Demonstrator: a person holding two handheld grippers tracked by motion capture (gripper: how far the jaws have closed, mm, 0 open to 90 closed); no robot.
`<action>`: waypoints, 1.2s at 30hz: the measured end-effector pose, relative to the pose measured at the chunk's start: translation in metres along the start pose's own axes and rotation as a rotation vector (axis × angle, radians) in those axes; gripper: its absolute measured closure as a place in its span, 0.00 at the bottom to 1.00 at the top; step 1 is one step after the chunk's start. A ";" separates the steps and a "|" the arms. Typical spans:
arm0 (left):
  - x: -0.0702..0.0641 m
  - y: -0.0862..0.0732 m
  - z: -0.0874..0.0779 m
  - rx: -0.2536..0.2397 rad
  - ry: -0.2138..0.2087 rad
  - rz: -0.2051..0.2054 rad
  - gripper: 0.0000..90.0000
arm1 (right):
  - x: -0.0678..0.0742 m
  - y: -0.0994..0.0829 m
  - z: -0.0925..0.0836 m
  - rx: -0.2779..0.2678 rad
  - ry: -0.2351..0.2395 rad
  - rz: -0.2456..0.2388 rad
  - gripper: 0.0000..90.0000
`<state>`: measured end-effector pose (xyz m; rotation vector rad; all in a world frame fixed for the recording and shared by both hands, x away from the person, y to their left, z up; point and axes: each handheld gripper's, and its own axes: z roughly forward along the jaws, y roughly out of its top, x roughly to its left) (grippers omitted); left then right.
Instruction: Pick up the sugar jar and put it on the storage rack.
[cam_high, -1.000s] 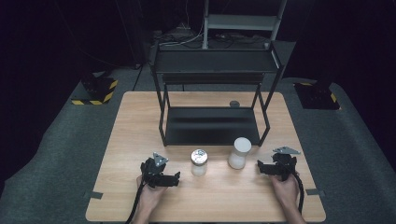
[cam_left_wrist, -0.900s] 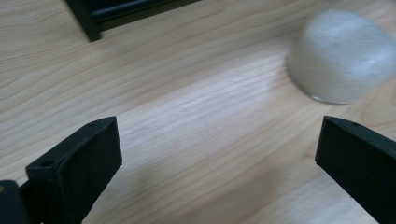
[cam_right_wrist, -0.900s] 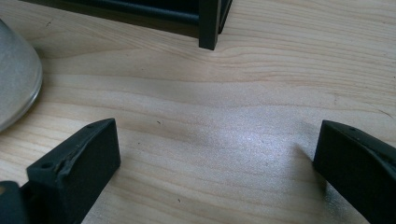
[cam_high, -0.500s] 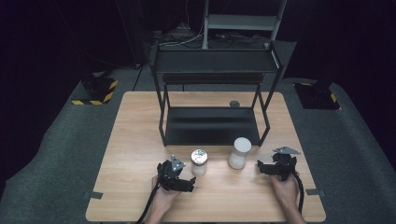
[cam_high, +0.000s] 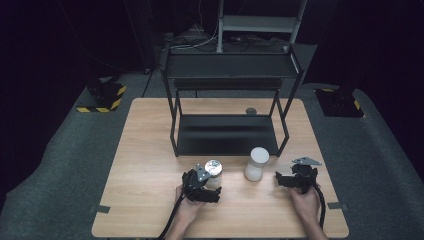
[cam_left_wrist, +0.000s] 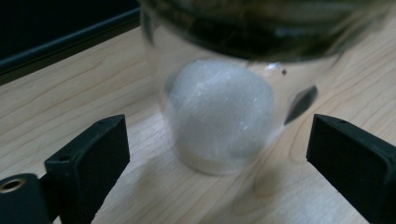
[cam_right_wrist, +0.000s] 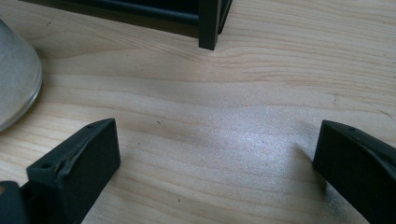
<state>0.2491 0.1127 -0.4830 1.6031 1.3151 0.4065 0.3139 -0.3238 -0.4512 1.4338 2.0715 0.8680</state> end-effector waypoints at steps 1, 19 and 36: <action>0.001 0.000 0.002 -0.004 -0.004 -0.011 0.08 | 0.000 0.000 0.000 0.000 0.000 0.000 0.00; -0.014 -0.008 0.021 -0.078 0.020 -0.041 0.21 | 0.000 0.000 0.000 0.000 -0.001 0.000 0.00; -0.018 -0.011 0.022 -0.103 0.052 0.011 0.34 | 0.000 0.000 0.000 0.000 0.000 0.001 0.00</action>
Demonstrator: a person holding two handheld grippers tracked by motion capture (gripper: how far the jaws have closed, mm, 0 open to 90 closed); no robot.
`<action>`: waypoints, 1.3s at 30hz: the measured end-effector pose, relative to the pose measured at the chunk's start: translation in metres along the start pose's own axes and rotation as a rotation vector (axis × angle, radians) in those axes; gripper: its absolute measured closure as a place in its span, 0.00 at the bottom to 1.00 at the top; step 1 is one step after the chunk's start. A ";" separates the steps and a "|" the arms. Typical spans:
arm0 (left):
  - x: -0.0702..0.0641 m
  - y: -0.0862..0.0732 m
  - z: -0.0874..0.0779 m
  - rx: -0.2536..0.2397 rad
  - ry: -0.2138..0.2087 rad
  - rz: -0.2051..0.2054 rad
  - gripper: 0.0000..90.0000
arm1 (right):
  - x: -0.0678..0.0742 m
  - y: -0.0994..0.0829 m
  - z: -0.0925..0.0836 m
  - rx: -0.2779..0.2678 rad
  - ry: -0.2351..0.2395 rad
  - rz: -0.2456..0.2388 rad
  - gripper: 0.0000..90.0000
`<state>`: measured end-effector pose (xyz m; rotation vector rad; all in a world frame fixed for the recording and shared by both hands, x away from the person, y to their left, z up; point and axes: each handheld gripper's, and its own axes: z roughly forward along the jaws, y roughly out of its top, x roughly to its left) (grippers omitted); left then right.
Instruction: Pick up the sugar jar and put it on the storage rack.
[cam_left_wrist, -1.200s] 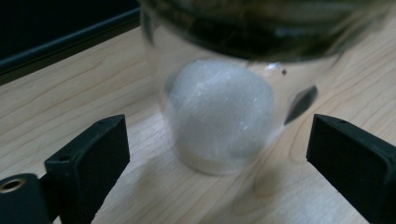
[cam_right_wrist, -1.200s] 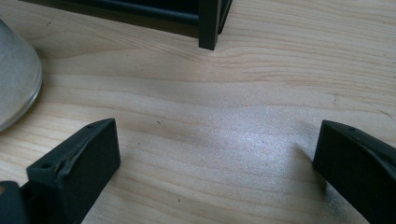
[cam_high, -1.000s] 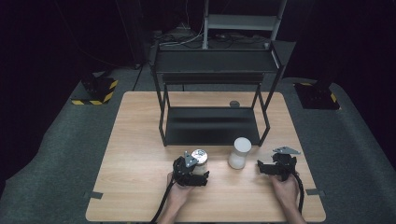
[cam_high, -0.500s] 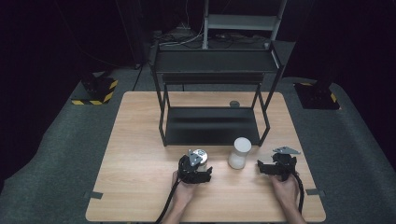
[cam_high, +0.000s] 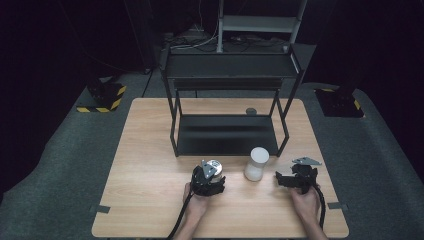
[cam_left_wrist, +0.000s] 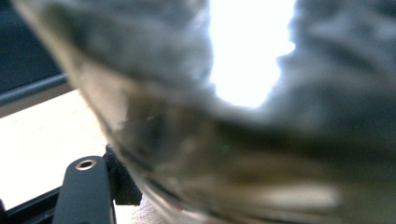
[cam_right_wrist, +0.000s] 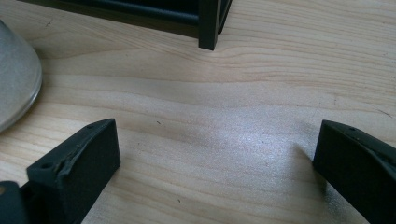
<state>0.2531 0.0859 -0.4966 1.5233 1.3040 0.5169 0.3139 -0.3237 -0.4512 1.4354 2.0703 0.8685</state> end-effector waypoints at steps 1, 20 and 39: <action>0.000 0.000 0.000 -0.002 -0.001 0.002 0.34 | 0.000 0.000 0.000 0.000 0.000 0.000 0.00; 0.001 0.034 -0.017 0.042 -0.060 0.057 0.35 | 0.000 0.000 0.000 0.000 0.000 0.000 0.00; 0.015 0.162 -0.039 0.326 -0.172 0.407 0.35 | 0.000 0.000 0.000 0.000 0.001 0.000 0.00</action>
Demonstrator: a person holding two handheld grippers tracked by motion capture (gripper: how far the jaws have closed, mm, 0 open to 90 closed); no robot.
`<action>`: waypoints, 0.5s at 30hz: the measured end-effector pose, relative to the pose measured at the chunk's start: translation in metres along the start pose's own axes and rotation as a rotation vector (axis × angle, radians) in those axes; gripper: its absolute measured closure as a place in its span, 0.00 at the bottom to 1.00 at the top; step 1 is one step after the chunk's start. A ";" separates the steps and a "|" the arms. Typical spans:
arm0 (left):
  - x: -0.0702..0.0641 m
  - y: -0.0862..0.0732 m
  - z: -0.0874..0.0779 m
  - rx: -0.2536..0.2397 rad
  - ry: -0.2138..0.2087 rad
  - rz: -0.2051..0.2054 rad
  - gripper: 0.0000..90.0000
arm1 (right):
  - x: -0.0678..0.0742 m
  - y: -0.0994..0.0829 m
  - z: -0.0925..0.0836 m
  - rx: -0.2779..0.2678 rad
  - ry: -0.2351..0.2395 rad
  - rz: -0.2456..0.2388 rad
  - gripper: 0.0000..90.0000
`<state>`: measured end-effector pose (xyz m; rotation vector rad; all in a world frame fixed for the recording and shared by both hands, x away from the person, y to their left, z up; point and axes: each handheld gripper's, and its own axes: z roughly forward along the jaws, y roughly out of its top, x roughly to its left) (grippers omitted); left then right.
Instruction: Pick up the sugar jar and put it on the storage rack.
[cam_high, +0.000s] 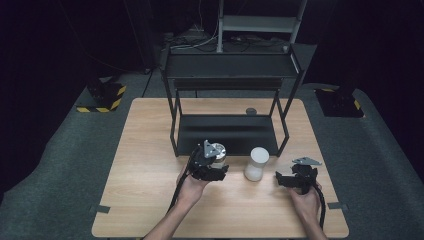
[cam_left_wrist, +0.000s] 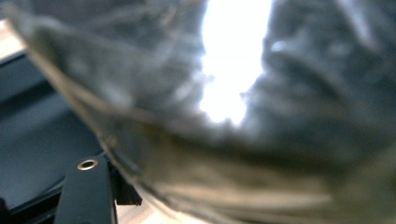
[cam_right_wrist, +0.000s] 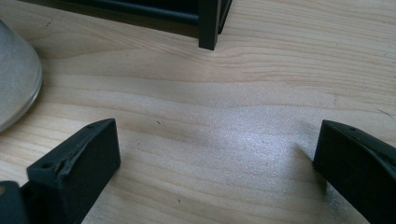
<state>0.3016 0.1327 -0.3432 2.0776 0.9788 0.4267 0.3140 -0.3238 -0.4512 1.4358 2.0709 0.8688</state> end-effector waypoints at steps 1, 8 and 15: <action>0.002 0.005 -0.003 -0.002 -0.004 -0.001 0.35 | 0.000 0.000 0.000 0.000 0.000 0.000 0.00; 0.001 0.019 -0.013 -0.116 -0.007 -0.130 0.35 | 0.000 0.000 0.000 0.000 0.000 0.000 0.00; 0.023 0.067 -0.042 -0.040 -0.025 -0.011 0.35 | 0.000 0.000 0.000 0.000 0.000 0.000 0.00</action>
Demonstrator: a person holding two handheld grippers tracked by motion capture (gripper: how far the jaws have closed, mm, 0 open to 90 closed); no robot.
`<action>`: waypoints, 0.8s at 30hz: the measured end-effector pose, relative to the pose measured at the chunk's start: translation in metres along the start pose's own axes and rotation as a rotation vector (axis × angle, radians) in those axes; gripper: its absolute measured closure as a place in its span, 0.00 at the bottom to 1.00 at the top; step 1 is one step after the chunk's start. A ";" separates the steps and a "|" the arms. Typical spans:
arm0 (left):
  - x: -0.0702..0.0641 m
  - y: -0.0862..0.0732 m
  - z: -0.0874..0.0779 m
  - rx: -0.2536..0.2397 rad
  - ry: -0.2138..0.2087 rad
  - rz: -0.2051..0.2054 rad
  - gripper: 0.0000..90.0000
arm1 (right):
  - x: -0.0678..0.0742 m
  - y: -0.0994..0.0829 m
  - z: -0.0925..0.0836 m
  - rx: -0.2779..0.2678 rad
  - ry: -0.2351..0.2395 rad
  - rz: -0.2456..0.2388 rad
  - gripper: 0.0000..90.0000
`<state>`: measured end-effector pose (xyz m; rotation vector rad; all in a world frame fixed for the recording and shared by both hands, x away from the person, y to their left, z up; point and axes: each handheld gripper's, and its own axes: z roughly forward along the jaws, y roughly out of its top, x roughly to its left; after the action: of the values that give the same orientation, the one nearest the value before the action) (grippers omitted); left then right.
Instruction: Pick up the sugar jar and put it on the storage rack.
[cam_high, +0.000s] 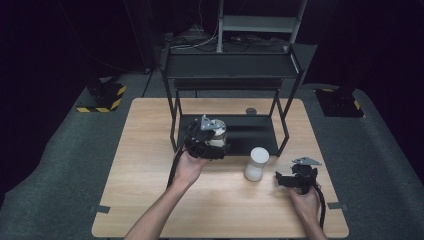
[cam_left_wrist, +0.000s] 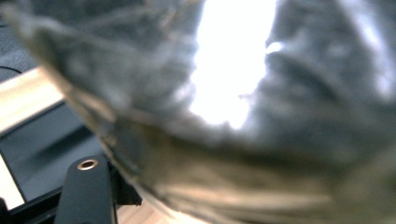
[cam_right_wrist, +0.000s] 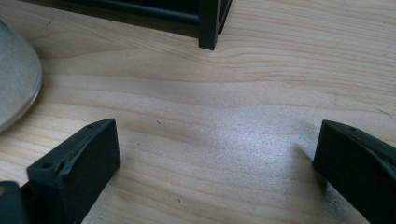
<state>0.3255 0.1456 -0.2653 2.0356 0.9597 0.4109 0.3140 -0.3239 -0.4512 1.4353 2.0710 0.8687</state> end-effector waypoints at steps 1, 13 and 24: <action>0.001 0.004 -0.002 -0.003 0.001 0.002 0.35 | 0.000 0.000 0.000 0.000 0.000 0.000 0.00; 0.004 0.064 -0.027 -0.073 0.034 -0.031 0.35 | 0.000 0.000 0.000 0.000 0.000 0.001 0.00; 0.003 0.117 -0.037 -0.118 0.070 -0.078 0.35 | 0.001 0.001 0.000 0.002 -0.001 0.006 0.00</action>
<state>0.3624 0.1257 -0.1504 1.8817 1.0301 0.4883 0.3144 -0.3228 -0.4510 1.4429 2.0686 0.8686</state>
